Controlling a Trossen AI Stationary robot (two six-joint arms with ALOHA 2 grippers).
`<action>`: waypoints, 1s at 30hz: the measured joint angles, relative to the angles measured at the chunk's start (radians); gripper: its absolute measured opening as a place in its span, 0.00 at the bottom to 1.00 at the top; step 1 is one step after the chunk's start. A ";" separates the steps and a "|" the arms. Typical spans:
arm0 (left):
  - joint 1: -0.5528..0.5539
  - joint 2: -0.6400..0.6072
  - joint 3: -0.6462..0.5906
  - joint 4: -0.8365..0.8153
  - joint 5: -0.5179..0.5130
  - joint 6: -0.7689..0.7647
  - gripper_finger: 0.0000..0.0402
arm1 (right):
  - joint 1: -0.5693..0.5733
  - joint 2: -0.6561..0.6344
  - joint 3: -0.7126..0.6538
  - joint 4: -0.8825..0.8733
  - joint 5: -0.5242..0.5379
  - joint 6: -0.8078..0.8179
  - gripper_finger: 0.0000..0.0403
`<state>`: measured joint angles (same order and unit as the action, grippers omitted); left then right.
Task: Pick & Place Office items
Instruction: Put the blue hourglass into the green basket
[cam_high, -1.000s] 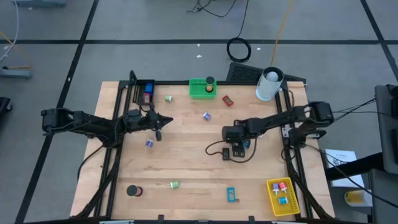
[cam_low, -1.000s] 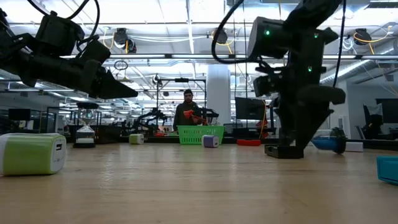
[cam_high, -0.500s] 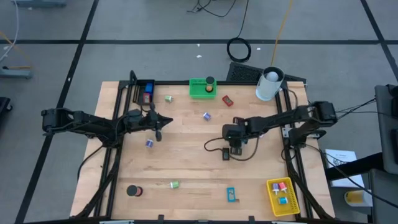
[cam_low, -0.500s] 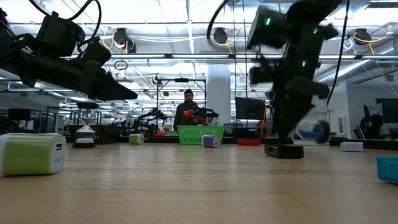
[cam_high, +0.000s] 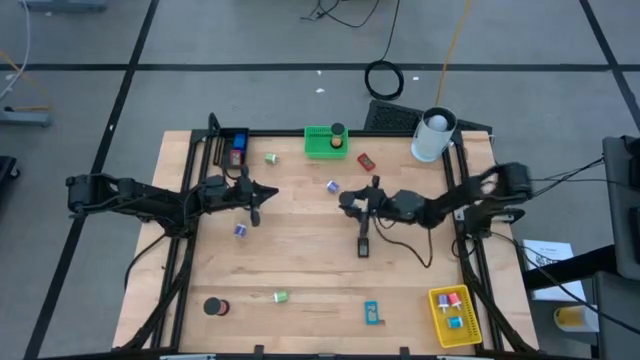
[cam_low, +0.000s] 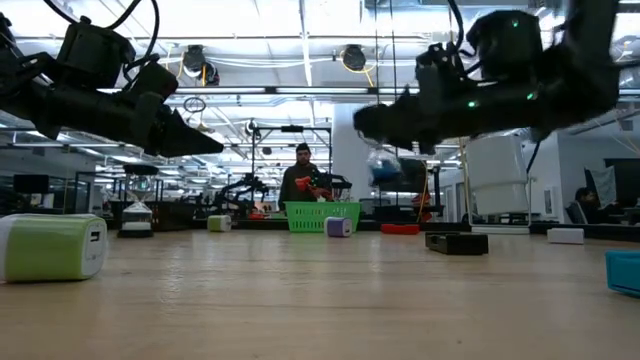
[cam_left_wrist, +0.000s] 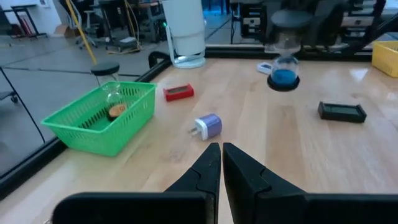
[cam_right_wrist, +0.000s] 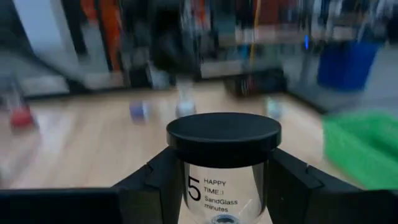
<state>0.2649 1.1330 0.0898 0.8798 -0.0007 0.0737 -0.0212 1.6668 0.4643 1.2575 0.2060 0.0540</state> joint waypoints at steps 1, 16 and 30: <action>0.000 0.000 0.000 0.002 0.000 0.000 0.06 | -0.007 0.047 0.005 0.073 -0.015 -0.006 0.40; -0.006 0.000 0.000 0.005 0.001 0.011 0.06 | -0.064 0.337 0.279 0.074 -0.106 -0.024 0.40; -0.013 0.000 0.000 0.003 0.000 0.016 0.06 | -0.067 0.541 0.483 0.091 -0.186 -0.018 0.40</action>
<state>0.2520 1.1332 0.0898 0.8826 -0.0006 0.0895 -0.0887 2.2081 0.9471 1.3482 0.0200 0.0365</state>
